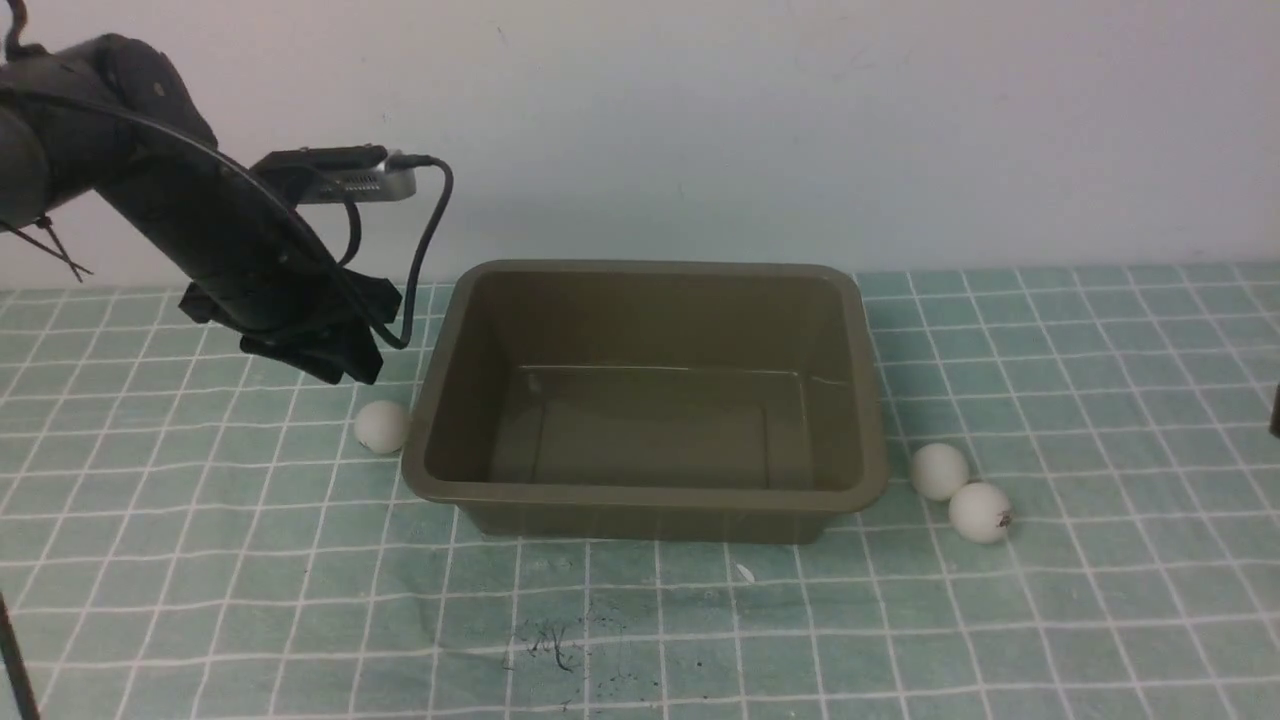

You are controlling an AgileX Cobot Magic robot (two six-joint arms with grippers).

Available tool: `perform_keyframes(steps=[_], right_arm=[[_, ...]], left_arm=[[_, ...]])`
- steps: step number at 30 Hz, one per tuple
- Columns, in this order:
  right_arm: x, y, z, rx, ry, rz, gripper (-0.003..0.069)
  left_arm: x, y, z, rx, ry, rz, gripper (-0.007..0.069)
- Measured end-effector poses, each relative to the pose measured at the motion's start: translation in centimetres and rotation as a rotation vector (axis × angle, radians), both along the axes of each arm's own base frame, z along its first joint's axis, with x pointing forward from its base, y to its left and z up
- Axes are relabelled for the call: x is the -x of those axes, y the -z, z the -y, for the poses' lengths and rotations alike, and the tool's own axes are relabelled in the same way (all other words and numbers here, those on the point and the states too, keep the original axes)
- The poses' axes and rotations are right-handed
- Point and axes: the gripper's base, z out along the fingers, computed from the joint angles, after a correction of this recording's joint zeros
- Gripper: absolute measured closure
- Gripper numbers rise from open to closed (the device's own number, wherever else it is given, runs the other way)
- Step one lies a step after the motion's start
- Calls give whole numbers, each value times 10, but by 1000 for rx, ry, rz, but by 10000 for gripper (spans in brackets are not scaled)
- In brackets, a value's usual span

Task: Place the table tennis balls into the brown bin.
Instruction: 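Reach for and grasp a ping pong ball on the table beside the basket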

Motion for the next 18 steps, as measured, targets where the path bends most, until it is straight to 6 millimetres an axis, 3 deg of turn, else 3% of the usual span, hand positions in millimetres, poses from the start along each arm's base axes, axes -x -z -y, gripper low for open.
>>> perform_keyframes(steps=[5,7,11,14,18], right_arm=[[0,0,0,0,1,2,672],[0,0,0,0,1,2,672],[0,0,0,-1,3,6,672],[-1,0,0,2,6,2,672],[-18,12,1,12,33,-119,671]], left_arm=[[-15,36,-1,-11,-14,-15,161],[-17,47,-1,-7,-20,-31,142],[-19,63,-1,-10,-22,-57,167],[-18,69,-2,-26,-18,-88,280],[-16,49,-9,-111,25,-131,272]])
